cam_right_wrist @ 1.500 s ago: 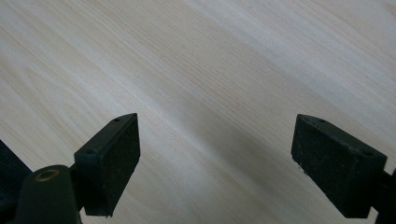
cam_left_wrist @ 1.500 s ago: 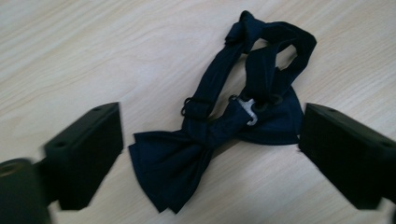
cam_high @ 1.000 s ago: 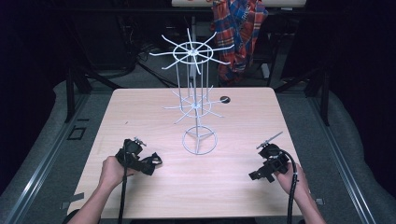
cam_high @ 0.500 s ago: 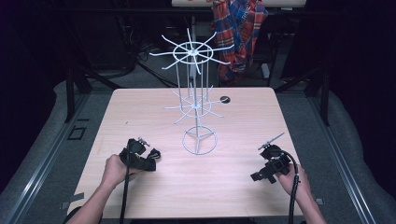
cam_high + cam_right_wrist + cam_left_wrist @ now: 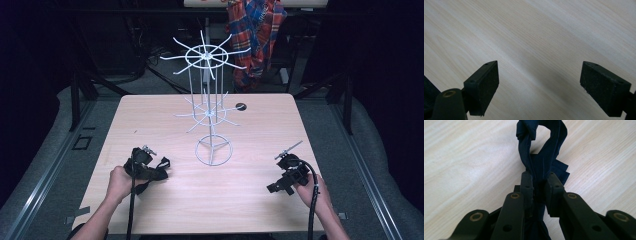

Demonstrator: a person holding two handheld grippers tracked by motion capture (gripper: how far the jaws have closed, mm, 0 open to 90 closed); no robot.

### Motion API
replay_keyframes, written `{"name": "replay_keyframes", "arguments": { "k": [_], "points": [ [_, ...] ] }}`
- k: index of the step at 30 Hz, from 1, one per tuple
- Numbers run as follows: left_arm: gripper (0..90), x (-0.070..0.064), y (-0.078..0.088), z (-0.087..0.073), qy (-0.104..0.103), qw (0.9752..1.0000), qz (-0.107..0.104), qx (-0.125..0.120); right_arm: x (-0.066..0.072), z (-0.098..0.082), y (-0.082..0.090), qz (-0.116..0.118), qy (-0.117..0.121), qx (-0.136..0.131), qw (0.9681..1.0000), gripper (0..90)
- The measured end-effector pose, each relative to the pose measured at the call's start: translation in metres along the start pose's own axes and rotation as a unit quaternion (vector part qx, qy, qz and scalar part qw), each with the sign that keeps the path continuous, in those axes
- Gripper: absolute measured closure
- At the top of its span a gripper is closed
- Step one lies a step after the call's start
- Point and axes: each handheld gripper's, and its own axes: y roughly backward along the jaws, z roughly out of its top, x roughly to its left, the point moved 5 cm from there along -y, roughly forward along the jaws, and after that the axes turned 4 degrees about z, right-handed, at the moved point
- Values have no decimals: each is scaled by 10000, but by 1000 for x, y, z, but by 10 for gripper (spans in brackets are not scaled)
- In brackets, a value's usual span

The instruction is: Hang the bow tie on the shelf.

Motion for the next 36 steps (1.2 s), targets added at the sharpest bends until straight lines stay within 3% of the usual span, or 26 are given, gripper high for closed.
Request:
{"name": "replay_keyframes", "arguments": {
  "k": [4, 6, 13, 14, 18, 21, 25, 30, 32, 36],
  "points": [
    [791, 7, 16, 4, 225, 9987, -10, -460, -2, -1, 3, -50, -16, -51, 10000, 152],
    [791, 10, 18, 3, 291, 9981, 18, -542, -3, 1, 4, -84, 12, -97, 9999, 150],
    [790, 12, 26, 6, 325, 9964, 6, -777, -4, 0, 3, -85, 62, -16, 9999, 152],
    [790, 11, 28, 8, 293, 9961, 26, -834, -3, -3, 2, -168, -173, -204, 9995, 152],
    [790, 12, 30, 8, 271, 9956, 40, -891, -6, -4, 5, -80, -121, -132, 9998, 151],
    [790, 13, 33, 8, 364, 9943, 46, -998, -4, -1, 2, 35, -94, -145, 9998, 151],
    [789, 18, 38, 11, 548, 9908, 23, -1240, -4, -1, -1, 115, -34, -20, 9999, 152],
    [790, 22, 35, 13, 686, 9911, 87, -1137, -4, -2, -2, 134, -158, -181, 9996, 151],
    [790, 24, 36, 13, 789, 9893, 61, -1229, -4, 0, -2, 163, -17, -28, 9999, 151],
    [790, 29, 38, 17, 896, 9865, 28, -1369, -3, 0, -5, 231, -43, -37, 9997, 152]
  ]
}}
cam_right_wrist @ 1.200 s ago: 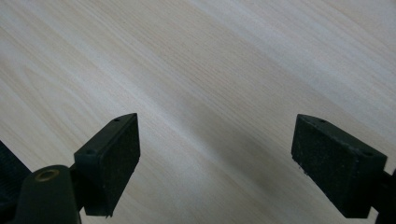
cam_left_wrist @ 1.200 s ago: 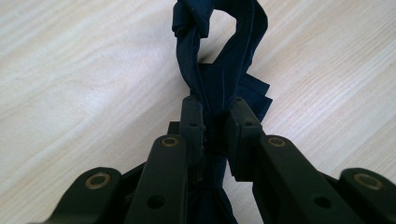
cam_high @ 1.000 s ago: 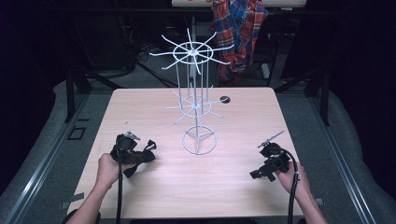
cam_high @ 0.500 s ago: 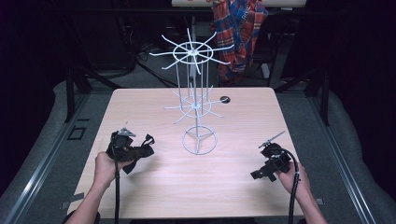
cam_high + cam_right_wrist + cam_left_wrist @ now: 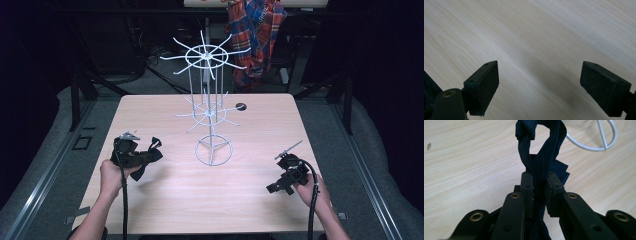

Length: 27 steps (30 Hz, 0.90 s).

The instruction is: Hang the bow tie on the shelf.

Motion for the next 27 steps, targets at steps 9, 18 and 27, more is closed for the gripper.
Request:
{"name": "replay_keyframes", "arguments": {
  "k": [9, 18, 27],
  "points": [
    [790, -4, -5, 14, -61, 9998, -74, -154, 4, 0, 0, 94, 80, -54, 9999, 150],
    [789, -17, -3, 36, -237, 9978, -283, -547, 4, -4, 2, -28, 175, 121, 9998, 151],
    [789, -18, -8, 50, -165, 9960, -499, -722, 2, -7, 2, -62, 186, 185, 9996, 151]
  ]
}}
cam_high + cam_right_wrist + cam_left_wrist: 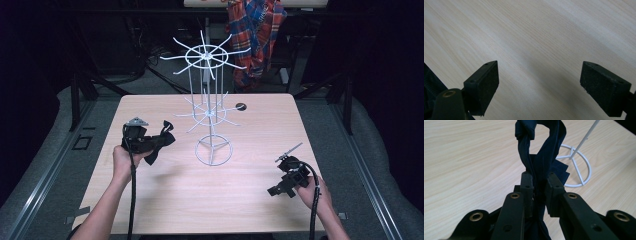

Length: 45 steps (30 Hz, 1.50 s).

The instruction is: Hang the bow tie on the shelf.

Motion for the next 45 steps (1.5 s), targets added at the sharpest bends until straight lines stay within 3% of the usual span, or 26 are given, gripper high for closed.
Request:
{"name": "replay_keyframes", "arguments": {
  "k": [2, 4, 11, 13, 18, 21, 22, 25, 32, 34, 45],
  "points": [
    [789, -1, 0, 5, 68, 9998, -140, -102, 2, 1, -1, 60, -26, -72, 10000, 151],
    [789, -1, -1, 6, 75, 9998, -142, -133, 3, 1, -3, 92, -71, -121, 9999, 152],
    [790, 1, 4, 10, 231, 9988, -314, -286, 1, 0, -2, 63, -12, 13, 10000, 152],
    [790, 5, 9, 11, 352, 9978, -413, -393, 3, 1, -4, 131, -89, -141, 9998, 152],
    [790, 8, 15, 13, 494, 9955, -544, -591, 1, 0, -2, 98, -54, -36, 9999, 151],
    [790, 8, 17, 14, 503, 9946, -628, -655, 2, 0, -3, 99, -186, -189, 9996, 151],
    [790, 8, 18, 15, 478, 9945, -631, -684, 0, 0, -2, 118, -85, -43, 9999, 151],
    [790, 6, 20, 17, 444, 9940, -644, -763, 1, 0, -4, 145, -101, -5, 9998, 152],
    [789, 2, 25, 21, 354, 9927, -718, -897, 2, 0, -7, 141, -177, -97, 9997, 152],
    [789, 0, 26, 22, 384, 9918, -763, -946, 0, -1, -5, 141, -35, 69, 9999, 152],
    [789, -4, 28, 26, 441, 9880, -927, -1155, 2, -1, -7, 128, -150, -38, 9998, 152]
  ]
}}
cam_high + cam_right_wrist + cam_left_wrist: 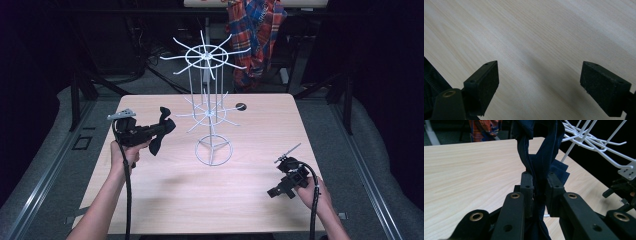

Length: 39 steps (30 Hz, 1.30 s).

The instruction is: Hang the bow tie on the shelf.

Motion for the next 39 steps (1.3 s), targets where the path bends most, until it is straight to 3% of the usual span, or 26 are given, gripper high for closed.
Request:
{"name": "replay_keyframes", "arguments": {
  "k": [4, 5, 9, 14, 18, 19, 20, 21, 22, 24, 30, 32, 34, 35, 36, 39],
  "points": [
    [790, -2, -3, 0, 25, 9999, -106, -21, 0, 0, 1, 26, 73, 118, 9999, 151],
    [789, -3, -3, 1, 31, 9999, -155, -39, 2, -1, -1, 67, -47, -50, 10000, 152],
    [790, -6, -6, 1, -32, 9999, -150, -26, -1, -4, 3, 23, 80, 135, 9999, 152],
    [790, -8, -8, 1, -90, 9999, -129, 12, 1, -4, 2, 44, 58, 35, 10000, 152],
    [789, -10, -11, 1, -171, 9997, -142, 80, 1, -6, 3, 60, 87, 122, 9999, 152],
    [789, -11, -12, 1, -194, 9997, -134, 95, 3, -7, 1, 88, -47, -34, 9999, 152],
    [790, -12, -14, 1, -210, 9996, -139, 89, 1, -8, 3, 54, 13, 69, 10000, 151],
    [789, -12, -14, 1, -216, 9996, -140, 125, 3, -8, 0, 106, -186, -161, 9996, 152],
    [789, -12, -15, 1, -240, 9995, -136, 141, 0, -9, 3, 98, -53, 34, 9999, 152],
    [789, -13, -17, 1, -248, 9995, -128, 155, -2, -11, 4, 51, -5, 106, 9999, 152],
    [789, -14, -20, 1, -279, 9993, -183, 184, -2, -14, 5, 55, 5, 144, 9999, 151],
    [789, -15, -21, 2, -296, 9992, -170, 188, 0, -14, 3, 16, -161, -10, 9999, 152],
    [789, -16, -23, 2, -315, 9992, -169, 200, -1, -16, 5, 72, -61, 86, 9999, 152],
    [789, -16, -23, 3, -334, 9991, -175, 183, 0, -17, 3, 24, -223, -85, 9997, 151],
    [789, -16, -24, 3, -352, 9990, -176, 213, -1, -18, 5, 76, -121, 55, 9999, 152],
    [789, -18, -26, 4, -358, 9989, -192, 220, -3, -21, 8, -13, -111, 126, 9999, 152]
  ]
}}
